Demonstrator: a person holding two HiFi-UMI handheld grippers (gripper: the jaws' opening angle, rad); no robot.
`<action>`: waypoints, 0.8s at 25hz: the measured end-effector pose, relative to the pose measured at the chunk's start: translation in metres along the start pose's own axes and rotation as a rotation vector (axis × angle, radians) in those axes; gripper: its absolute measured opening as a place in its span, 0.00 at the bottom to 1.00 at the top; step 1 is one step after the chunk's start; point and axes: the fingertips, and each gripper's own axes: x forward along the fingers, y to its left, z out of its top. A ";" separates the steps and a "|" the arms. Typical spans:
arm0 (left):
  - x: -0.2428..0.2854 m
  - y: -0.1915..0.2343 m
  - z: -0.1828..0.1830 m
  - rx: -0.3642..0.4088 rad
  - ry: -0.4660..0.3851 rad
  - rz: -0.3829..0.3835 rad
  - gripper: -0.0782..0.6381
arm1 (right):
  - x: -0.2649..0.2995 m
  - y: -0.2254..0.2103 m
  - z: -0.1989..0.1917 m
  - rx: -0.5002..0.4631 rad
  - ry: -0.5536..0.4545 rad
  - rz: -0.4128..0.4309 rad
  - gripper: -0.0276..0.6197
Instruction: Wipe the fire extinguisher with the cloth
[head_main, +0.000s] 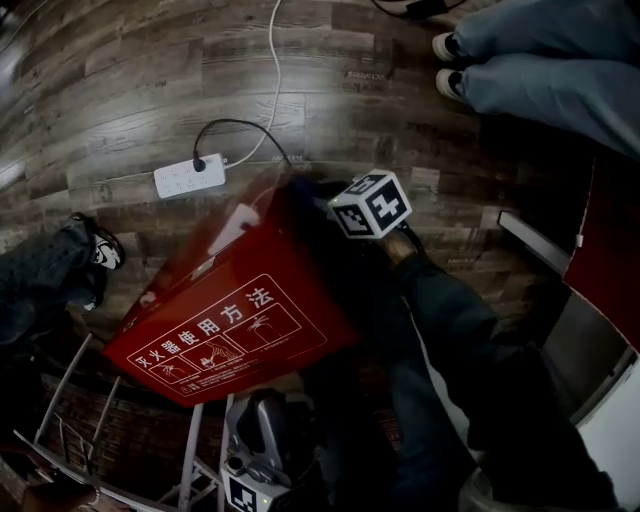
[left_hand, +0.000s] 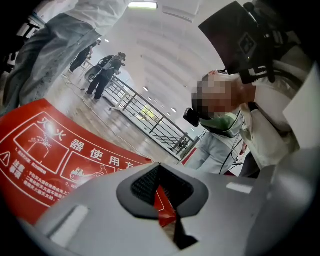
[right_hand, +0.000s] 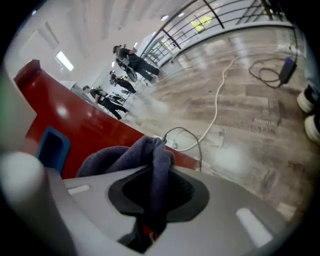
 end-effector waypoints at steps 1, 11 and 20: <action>0.000 0.001 0.000 0.001 0.003 -0.001 0.10 | 0.002 -0.003 -0.007 0.022 0.012 0.001 0.14; 0.007 0.004 0.008 0.005 0.004 -0.010 0.10 | -0.117 0.106 -0.058 -0.127 -0.104 0.175 0.14; -0.020 0.023 0.022 0.056 0.028 0.037 0.10 | -0.216 0.157 0.035 -0.454 -0.359 -0.053 0.14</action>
